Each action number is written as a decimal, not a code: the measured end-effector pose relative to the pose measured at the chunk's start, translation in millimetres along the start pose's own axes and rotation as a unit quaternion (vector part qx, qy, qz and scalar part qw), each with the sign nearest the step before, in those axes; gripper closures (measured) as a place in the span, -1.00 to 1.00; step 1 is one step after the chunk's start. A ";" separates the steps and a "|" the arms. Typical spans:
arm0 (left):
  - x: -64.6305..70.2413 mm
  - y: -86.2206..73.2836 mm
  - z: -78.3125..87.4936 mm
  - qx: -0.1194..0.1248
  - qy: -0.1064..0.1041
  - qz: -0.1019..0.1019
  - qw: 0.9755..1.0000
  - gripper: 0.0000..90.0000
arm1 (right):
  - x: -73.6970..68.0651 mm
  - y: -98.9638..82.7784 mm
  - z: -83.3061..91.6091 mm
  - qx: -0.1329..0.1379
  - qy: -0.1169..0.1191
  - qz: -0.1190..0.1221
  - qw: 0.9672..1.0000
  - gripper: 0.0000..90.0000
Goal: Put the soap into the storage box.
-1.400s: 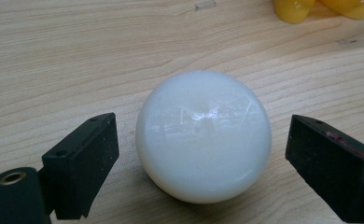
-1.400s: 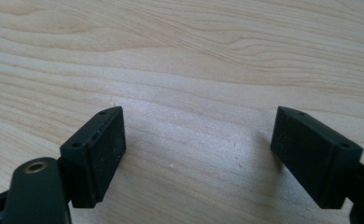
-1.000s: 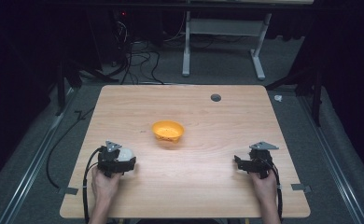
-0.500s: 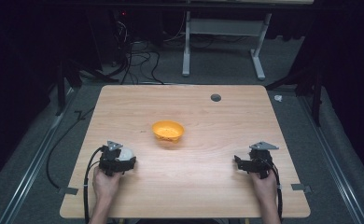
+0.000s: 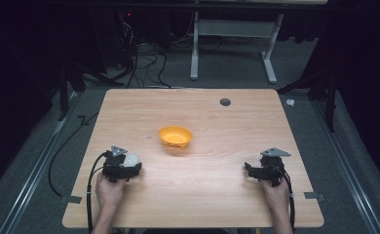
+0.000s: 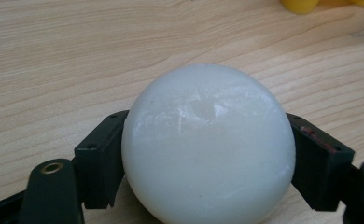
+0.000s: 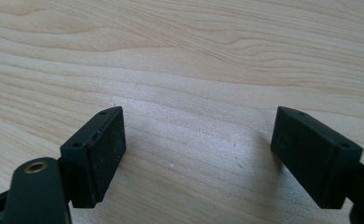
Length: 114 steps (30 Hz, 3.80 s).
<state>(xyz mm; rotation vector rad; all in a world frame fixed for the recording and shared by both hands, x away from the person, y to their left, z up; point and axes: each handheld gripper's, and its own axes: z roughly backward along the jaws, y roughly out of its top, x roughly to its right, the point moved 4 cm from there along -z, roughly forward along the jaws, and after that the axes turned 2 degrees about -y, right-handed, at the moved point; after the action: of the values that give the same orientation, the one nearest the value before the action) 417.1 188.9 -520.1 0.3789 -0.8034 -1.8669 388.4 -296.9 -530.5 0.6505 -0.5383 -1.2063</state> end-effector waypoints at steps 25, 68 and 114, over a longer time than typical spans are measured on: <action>19.3 13.6 21.0 0.011 -0.031 -0.030 0.999 -0.48 | 0.0 0.0 0.0 0.000 0.000 0.000 1.000 -0.58; 51.5 54.8 23.8 0.037 -0.068 -0.081 0.994 -0.48 | 0.0 0.0 0.0 0.000 0.000 0.001 1.000 -0.58; 88.0 112.1 3.2 0.027 -0.100 -0.139 0.985 -0.48 | -0.2 -0.1 0.1 0.000 0.002 0.000 1.000 -0.58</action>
<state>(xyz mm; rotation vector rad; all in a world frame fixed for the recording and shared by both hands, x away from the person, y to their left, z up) 454.9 82.5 -433.1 0.3559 -0.9776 -2.1717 388.2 -296.7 -530.5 0.6527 -0.5347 -1.2039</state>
